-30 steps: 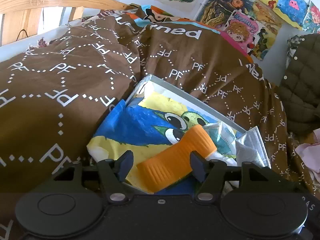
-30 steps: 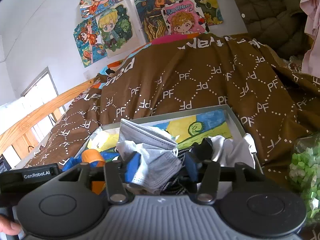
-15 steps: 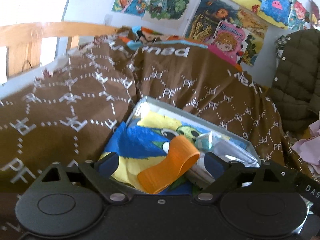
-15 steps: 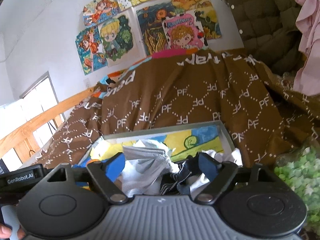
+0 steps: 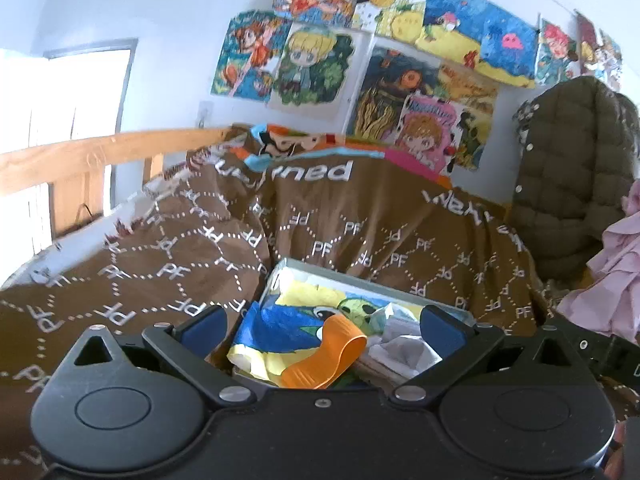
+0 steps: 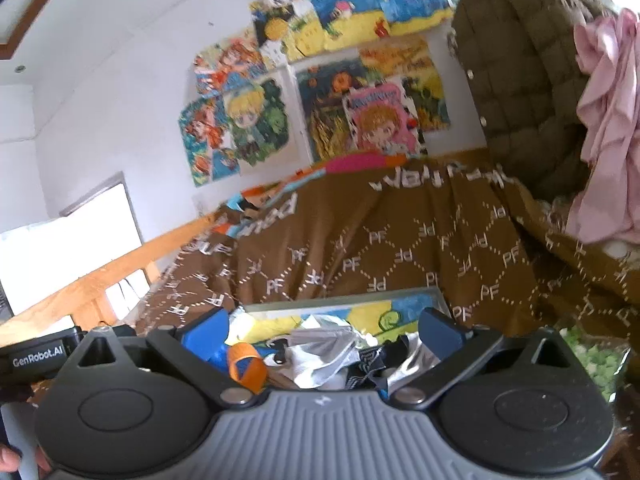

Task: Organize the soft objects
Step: 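Lift both open tools away from the tray, then lower both open tools onto the white cloths lying beside the tray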

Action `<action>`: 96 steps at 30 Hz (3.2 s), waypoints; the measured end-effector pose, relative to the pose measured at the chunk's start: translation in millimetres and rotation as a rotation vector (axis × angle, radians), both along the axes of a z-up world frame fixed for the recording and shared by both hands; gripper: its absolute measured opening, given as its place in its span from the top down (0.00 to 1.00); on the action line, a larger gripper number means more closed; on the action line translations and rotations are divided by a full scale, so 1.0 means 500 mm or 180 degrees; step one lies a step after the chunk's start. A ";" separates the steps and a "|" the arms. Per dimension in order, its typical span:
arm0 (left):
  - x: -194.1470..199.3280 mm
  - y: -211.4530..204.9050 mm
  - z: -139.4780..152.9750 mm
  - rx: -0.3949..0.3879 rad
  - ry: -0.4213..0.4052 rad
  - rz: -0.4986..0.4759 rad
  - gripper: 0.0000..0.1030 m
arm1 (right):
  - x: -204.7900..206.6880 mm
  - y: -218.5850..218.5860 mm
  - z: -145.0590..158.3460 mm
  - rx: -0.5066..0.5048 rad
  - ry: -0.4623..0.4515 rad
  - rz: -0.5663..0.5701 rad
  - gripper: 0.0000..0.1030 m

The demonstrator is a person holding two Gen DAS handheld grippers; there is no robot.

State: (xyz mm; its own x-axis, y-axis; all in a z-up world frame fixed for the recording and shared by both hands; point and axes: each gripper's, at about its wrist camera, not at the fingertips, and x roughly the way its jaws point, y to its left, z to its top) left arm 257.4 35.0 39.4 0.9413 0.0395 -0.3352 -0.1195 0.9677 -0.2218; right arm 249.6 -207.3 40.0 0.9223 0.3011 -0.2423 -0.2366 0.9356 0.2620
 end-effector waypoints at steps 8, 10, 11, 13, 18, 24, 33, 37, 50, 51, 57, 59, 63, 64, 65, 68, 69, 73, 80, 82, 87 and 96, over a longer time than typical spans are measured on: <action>-0.123 -0.013 0.039 0.0120 -0.0271 -0.0005 0.01 | -0.117 0.004 0.032 -0.0111 -0.0202 -0.0009 0.00; -0.156 -0.017 0.040 0.0150 -0.0318 0.0001 0.01 | -0.141 0.003 0.034 -0.0103 -0.0228 0.0009 0.00; -0.171 -0.019 0.040 0.0160 -0.0337 0.0005 0.01 | -0.155 0.005 0.033 -0.0109 -0.0243 0.0019 0.00; -0.204 -0.022 0.035 0.0171 -0.0373 0.0015 0.01 | -0.183 0.011 0.029 -0.0157 -0.0259 0.0034 0.00; -0.271 -0.024 0.016 0.0174 -0.0403 0.0014 0.01 | -0.240 0.025 0.018 -0.0285 -0.0262 0.0074 0.00; -0.332 -0.030 -0.006 0.0239 -0.0407 -0.0036 0.01 | -0.300 0.039 0.016 -0.0379 -0.0250 0.0088 0.00; -0.381 -0.028 -0.015 0.0193 -0.0164 -0.0163 0.01 | -0.379 0.049 0.007 -0.0522 -0.0133 0.0059 0.00; -0.398 -0.017 -0.009 0.0106 0.0050 -0.0251 0.01 | -0.413 0.054 -0.002 -0.0620 -0.0019 0.0098 0.00; -0.424 0.032 0.081 0.0426 0.0270 -0.0506 0.01 | -0.460 0.135 0.079 -0.0848 0.0284 0.0255 0.00; -0.420 0.037 0.089 0.0427 0.0274 -0.0520 0.01 | -0.458 0.140 0.084 -0.0860 0.0315 0.0280 0.00; -0.382 0.054 0.103 0.0449 0.0321 -0.0551 0.01 | -0.426 0.151 0.112 -0.0880 0.0452 0.0265 0.00; -0.365 0.055 0.096 0.0473 0.0356 -0.0546 0.01 | -0.404 0.151 0.114 -0.0951 0.0467 0.0260 0.00; -0.325 0.057 0.076 0.0516 0.0383 -0.0530 0.01 | -0.346 0.145 0.101 -0.1078 0.0542 0.0301 0.00; -0.312 0.059 0.069 0.0521 0.0392 -0.0521 0.01 | -0.329 0.144 0.095 -0.1094 0.0593 0.0327 0.00; -0.300 0.061 0.062 0.0520 0.0405 -0.0517 0.01 | -0.313 0.143 0.089 -0.1104 0.0625 0.0353 0.00; -0.257 0.073 0.036 0.0443 0.0494 -0.0542 0.01 | -0.266 0.148 0.073 -0.1173 0.0663 0.0400 0.00; -0.243 0.078 0.026 0.0416 0.0528 -0.0543 0.01 | -0.253 0.150 0.067 -0.1200 0.0665 0.0414 0.00; -0.198 0.090 -0.006 0.0465 0.0584 -0.0553 0.01 | -0.197 0.167 0.043 -0.1308 0.0695 0.0497 0.00; -0.130 0.090 -0.052 0.0636 0.0553 -0.0769 0.01 | -0.114 0.198 -0.021 -0.1444 0.0679 0.0657 0.00; -0.115 0.089 -0.070 0.0709 0.0528 -0.0795 0.01 | -0.090 0.202 -0.048 -0.1496 0.0691 0.0625 0.00; -0.069 0.100 -0.117 0.0695 0.0576 -0.0902 0.01 | -0.045 0.206 -0.089 -0.1704 0.0683 0.0584 0.00; 0.019 0.120 -0.173 0.0139 0.0819 -0.1180 0.01 | 0.009 0.211 -0.136 -0.1821 0.0754 0.0658 0.01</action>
